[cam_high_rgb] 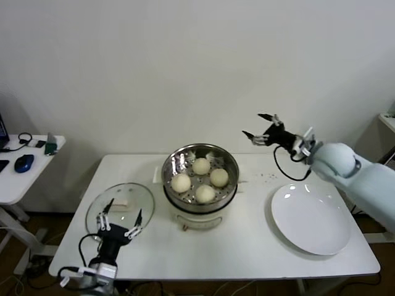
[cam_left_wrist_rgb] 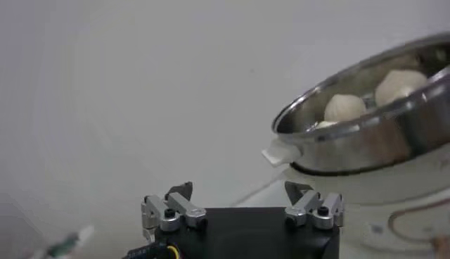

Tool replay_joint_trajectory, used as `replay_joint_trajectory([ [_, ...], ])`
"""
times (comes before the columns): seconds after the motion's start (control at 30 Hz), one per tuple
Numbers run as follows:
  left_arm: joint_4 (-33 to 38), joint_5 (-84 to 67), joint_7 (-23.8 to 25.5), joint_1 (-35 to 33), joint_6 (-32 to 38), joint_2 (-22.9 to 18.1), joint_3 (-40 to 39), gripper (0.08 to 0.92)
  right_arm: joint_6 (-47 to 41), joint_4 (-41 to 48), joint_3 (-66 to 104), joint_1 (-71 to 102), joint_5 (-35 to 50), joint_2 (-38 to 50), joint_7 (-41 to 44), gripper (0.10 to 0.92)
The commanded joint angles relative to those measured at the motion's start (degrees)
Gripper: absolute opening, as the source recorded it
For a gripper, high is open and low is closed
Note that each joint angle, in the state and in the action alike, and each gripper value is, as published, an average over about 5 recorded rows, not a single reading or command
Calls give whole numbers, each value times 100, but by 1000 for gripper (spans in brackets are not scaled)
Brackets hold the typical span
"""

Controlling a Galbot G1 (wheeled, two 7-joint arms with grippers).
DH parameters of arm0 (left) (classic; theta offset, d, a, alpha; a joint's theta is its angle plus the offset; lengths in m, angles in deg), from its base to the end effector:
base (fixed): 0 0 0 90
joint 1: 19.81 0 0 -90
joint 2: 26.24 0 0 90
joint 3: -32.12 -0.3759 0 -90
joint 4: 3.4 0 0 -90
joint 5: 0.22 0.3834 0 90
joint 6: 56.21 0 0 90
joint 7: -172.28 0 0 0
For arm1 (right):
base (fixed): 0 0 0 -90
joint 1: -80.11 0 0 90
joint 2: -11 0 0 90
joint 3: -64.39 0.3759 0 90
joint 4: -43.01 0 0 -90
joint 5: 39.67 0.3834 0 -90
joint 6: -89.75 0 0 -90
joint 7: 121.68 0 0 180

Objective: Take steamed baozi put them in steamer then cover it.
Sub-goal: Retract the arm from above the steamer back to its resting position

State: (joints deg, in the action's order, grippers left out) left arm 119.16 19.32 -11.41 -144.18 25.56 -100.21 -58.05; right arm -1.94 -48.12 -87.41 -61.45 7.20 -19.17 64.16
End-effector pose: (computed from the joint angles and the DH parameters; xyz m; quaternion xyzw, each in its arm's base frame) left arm 0.1746 0.0459 -0.3172 -0.0285 -0.9549 -0.2890 0.0617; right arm 0.4864 -0.1487 -0.1548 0.2868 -0.9318 0.2217 0.0207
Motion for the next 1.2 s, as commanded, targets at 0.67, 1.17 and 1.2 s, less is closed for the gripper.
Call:
replay_joint_trajectory([
  [0.67, -2347, 5816, 475, 1322, -749, 526, -229, 823, 151, -1038, 7246, 7531, -969, -1965, -412, 823],
  [1.17, -3896, 5653, -75, 2497, -133, 289, -208, 823, 268, -1139, 7525, 7888, -1174, -2148, -225, 823],
  [1.2, -3951, 5637, -89, 2549, -124, 286, -213, 823, 271, -1131, 7532, 7890, -1184, -2160, -215, 823],
])
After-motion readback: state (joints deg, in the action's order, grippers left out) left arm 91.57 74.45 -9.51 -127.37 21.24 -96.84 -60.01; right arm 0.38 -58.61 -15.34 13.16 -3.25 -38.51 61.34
